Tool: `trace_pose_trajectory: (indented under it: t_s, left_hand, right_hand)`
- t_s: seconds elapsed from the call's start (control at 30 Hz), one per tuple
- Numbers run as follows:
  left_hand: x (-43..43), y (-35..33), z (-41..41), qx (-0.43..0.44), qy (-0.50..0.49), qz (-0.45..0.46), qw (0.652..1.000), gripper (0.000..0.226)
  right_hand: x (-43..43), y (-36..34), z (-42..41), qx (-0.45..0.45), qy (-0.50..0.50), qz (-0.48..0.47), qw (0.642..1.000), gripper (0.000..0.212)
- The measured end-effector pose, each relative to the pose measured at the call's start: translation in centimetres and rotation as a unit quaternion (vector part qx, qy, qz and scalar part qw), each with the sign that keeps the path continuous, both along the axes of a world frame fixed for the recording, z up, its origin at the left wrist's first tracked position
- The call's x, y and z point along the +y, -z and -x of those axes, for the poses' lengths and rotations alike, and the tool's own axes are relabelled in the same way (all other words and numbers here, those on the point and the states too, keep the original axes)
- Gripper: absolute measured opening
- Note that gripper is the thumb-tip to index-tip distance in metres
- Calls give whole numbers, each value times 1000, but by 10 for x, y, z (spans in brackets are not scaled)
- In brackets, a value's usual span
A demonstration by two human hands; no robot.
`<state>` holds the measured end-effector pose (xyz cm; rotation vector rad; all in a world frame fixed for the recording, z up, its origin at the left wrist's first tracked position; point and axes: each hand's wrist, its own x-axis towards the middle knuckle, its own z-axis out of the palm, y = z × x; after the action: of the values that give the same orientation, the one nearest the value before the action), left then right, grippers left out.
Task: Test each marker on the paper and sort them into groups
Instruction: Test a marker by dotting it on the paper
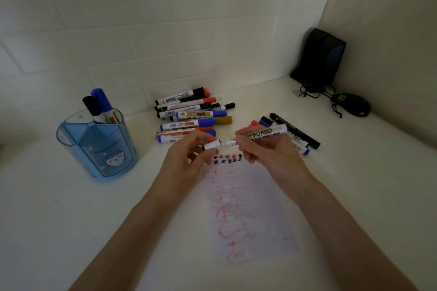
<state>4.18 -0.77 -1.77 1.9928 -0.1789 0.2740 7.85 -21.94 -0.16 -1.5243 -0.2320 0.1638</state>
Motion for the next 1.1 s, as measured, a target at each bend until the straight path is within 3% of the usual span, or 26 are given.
trace_pose_trajectory:
  t_s: [0.07,0.17,0.27,0.33,0.5,0.73,0.87,1.0,1.1]
  left_hand:
    - [0,1,0,0,-5,-15,1000,23]
    - [1,1,1,-2,0,-3,1000,20]
    - [0,0,3,-18,17,33,999,17]
    - [-3,0,4,-26,27,31,999,13]
    - [-5,2,4,-47,15,51,997,12]
    - [-3,4,5,-69,3,42,997,14]
    - [0,-10,2,-35,12,121,992,15]
    - [12,-33,9,-81,-60,192,976,22]
    - [41,-61,21,-136,-129,229,955,22]
  right_hand:
    - [1,-2,2,8,-18,21,1000,25]
    - [2,-9,3,84,-65,-21,994,41]
    - [3,-7,1,127,-5,-19,992,54]
    - [6,-1,3,131,37,1,991,53]
    - [12,2,5,107,34,-11,994,43]
    - [19,2,11,72,29,6,997,51]
    - [21,-7,5,110,-16,-37,993,50]
    - [26,-12,-5,107,24,-97,989,66]
    - [27,-4,-5,88,55,-84,991,58]
